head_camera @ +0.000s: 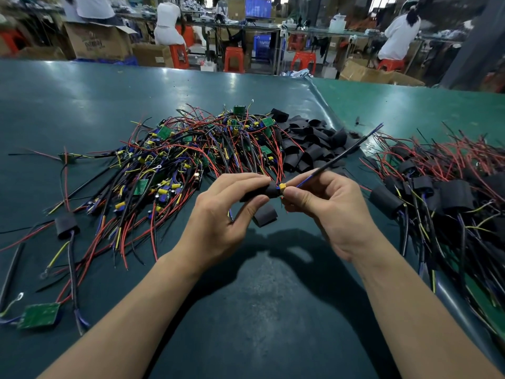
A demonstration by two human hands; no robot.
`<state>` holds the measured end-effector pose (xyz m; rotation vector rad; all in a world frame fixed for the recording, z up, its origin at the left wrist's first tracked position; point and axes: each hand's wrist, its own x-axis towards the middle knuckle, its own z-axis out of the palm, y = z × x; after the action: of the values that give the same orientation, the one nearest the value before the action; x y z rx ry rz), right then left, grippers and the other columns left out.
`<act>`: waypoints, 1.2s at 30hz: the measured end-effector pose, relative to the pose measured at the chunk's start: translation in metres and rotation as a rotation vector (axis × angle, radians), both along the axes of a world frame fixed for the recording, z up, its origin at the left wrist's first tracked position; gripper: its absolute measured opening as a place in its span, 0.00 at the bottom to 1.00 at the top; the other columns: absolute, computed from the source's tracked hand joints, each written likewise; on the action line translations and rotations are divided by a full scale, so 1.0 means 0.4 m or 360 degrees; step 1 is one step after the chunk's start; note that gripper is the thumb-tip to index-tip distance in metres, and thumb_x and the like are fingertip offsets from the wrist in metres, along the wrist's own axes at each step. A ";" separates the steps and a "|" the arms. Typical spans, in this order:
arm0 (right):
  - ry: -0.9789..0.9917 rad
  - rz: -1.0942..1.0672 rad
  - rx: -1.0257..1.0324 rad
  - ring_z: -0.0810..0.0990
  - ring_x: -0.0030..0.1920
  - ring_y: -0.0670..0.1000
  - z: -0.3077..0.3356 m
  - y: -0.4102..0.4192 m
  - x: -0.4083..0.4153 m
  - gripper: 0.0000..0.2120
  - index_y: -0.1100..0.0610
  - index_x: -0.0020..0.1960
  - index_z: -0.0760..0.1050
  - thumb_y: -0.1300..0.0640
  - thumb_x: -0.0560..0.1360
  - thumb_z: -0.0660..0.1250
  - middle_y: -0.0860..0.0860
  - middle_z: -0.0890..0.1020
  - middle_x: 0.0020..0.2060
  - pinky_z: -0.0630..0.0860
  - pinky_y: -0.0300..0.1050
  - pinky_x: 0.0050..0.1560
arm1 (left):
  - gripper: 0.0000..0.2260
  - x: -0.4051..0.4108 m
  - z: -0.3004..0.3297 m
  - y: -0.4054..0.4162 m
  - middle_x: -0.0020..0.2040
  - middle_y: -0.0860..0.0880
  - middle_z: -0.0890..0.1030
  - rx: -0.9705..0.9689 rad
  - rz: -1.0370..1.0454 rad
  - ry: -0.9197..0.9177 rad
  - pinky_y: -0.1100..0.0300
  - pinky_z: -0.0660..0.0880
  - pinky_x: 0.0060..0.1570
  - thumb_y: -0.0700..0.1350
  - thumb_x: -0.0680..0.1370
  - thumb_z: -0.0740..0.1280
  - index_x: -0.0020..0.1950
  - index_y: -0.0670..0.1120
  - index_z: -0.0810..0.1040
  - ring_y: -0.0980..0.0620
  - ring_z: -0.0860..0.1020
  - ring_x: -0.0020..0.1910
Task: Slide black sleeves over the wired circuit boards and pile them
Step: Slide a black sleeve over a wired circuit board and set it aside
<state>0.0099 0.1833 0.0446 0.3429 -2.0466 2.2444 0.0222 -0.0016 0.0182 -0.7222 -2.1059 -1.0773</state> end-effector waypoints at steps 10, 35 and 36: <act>0.0023 0.0029 -0.0066 0.84 0.41 0.48 -0.003 -0.011 0.004 0.12 0.57 0.47 0.83 0.71 0.69 0.72 0.52 0.86 0.40 0.81 0.40 0.46 | 0.12 0.003 -0.001 -0.003 0.56 0.52 0.82 0.0053 0.0010 -0.0043 0.58 0.77 0.56 0.40 0.79 0.68 0.62 0.42 0.80 0.53 0.80 0.55; -0.0154 0.0076 -0.0176 0.85 0.42 0.49 0.001 -0.020 0.014 0.07 0.53 0.40 0.86 0.55 0.62 0.75 0.52 0.86 0.39 0.79 0.38 0.39 | 0.14 0.005 0.008 -0.004 0.56 0.50 0.83 0.0061 0.0012 0.0054 0.55 0.78 0.55 0.42 0.75 0.74 0.61 0.42 0.81 0.53 0.81 0.55; -0.0156 0.0081 -0.0200 0.84 0.42 0.49 0.001 -0.020 0.012 0.08 0.54 0.41 0.86 0.56 0.62 0.74 0.52 0.86 0.39 0.79 0.38 0.39 | 0.14 0.005 0.009 -0.004 0.56 0.49 0.83 0.0072 0.0015 0.0068 0.55 0.78 0.55 0.42 0.75 0.74 0.60 0.41 0.81 0.53 0.82 0.55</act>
<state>0.0148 0.1752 0.0449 0.2834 -1.9496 2.4524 0.0241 -0.0033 0.0219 -0.7067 -2.0403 -1.0915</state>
